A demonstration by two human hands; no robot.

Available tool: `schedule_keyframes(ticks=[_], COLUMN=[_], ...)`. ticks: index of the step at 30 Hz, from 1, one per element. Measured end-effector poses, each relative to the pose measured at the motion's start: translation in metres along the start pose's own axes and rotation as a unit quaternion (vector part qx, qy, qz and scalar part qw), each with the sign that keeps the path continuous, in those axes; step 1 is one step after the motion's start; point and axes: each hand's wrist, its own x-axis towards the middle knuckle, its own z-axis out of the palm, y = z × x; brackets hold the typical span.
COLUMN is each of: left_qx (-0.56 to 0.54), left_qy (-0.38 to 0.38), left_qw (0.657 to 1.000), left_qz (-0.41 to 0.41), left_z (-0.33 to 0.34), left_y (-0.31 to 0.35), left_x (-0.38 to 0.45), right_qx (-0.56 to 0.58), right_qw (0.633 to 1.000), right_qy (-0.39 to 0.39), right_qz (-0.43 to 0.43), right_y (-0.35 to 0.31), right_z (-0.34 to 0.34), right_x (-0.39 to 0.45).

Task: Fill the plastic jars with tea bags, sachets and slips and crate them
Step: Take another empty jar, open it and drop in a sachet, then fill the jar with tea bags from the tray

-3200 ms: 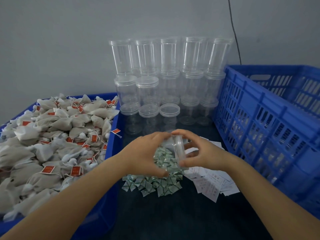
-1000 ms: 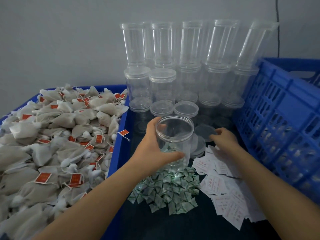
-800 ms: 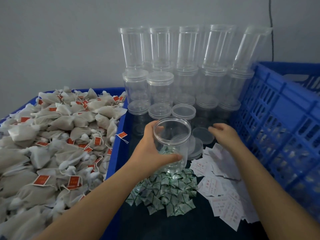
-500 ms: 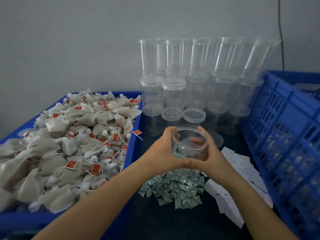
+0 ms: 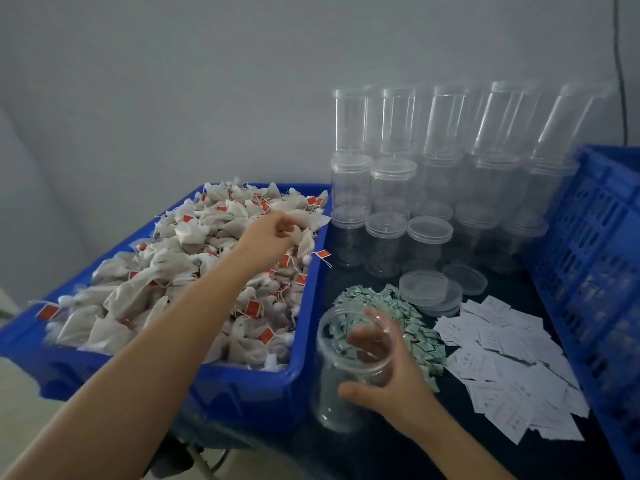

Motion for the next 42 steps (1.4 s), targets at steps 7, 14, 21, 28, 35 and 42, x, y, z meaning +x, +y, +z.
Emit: schedule_keyframes(ticks=[7, 14, 21, 28, 35, 42], left_qx=[0.103, 0.147, 0.138, 0.141, 0.053, 0.057], left_qy=[-0.006, -0.037, 0.028, 0.07, 0.035, -0.137], left_qw=[0.995, 0.988, 0.99, 0.986, 0.993, 0.982], left_qz=[0.016, -0.004, -0.01, 0.056, 0.099, 0.114], left_z=[0.045, 0.063, 0.056, 0.014, -0.018, -0.006], left_y=[-0.024, -0.033, -0.034, -0.011, 0.032, 0.048], left_x=[0.031, 0.054, 0.042, 0.033, -0.003, -0.052], right_qx=[-0.023, -0.056, -0.05, -0.033, -0.026, -0.007], right_qw=[0.999, 0.997, 0.995, 0.994, 0.993, 0.993], right_qy=[0.022, 0.031, 0.055, 0.057, 0.06, 0.059], right_qz=[-0.023, -0.05, -0.069, -0.09, -0.096, -0.098], right_y=[0.025, 0.043, 0.047, 0.048, 0.047, 0.043], right_z=[0.014, 0.019, 0.023, 0.025, 0.027, 0.027], right_x=[0.004, 0.013, 0.016, 0.018, 0.018, 0.016])
